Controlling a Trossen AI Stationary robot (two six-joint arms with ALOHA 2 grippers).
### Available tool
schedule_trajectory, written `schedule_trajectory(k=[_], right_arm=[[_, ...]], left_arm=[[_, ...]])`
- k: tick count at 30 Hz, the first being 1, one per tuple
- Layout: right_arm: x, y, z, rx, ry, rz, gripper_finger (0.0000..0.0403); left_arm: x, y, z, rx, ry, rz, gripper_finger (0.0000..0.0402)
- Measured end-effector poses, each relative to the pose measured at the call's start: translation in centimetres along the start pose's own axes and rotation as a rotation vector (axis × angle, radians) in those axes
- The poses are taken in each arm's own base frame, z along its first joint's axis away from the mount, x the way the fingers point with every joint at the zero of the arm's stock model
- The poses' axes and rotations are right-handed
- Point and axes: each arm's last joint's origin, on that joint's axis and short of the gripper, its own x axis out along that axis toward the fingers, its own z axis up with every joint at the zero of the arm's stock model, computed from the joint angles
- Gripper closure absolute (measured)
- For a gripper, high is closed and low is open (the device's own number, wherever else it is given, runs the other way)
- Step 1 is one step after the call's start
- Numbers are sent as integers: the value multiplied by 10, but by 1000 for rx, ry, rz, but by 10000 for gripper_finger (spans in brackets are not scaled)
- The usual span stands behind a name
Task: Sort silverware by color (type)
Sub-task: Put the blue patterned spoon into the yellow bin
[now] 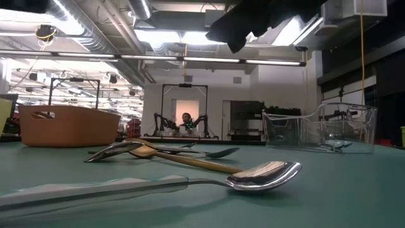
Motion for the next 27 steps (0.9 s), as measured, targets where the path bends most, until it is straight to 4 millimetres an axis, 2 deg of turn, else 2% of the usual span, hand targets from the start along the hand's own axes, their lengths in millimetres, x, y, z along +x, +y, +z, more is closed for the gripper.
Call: schedule_trajectory(k=[12, 20, 27], right_arm=[[6, 23, 1, -33, 10, 55, 288], [10, 19, -2, 87, 27, -67, 288], [36, 13, -24, 200, 124, -100, 288]], left_arm=[[-1, -4, 6, 149, -185, -13, 315], [-1, -4, 7, 241, -241, 11, 315], [-1, -4, 8, 269, -255, 19, 315]])
